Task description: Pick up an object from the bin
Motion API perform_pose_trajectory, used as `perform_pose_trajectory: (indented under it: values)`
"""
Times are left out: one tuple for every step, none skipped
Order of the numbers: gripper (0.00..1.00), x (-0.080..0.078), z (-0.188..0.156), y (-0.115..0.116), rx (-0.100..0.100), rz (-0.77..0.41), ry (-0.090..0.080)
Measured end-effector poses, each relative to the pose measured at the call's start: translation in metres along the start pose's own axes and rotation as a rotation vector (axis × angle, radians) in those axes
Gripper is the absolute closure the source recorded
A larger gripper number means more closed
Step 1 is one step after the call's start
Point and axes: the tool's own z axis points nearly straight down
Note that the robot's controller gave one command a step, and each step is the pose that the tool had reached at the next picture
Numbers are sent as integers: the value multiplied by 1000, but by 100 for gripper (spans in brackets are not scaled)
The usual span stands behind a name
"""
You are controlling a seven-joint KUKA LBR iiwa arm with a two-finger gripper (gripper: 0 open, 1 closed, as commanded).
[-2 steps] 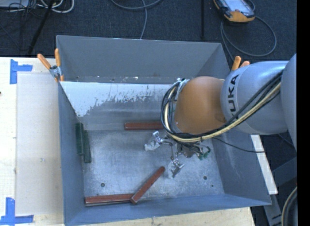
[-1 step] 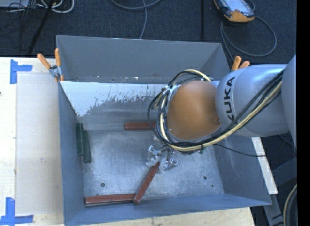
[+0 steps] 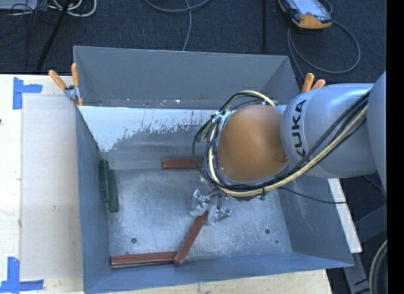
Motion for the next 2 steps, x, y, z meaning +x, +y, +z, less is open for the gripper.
perform_pose_trajectory:
  values:
    - [100, -10, -127, -13, 0, 6, -4]
    - [0, -9, -126, -13, -1, 8, -4]
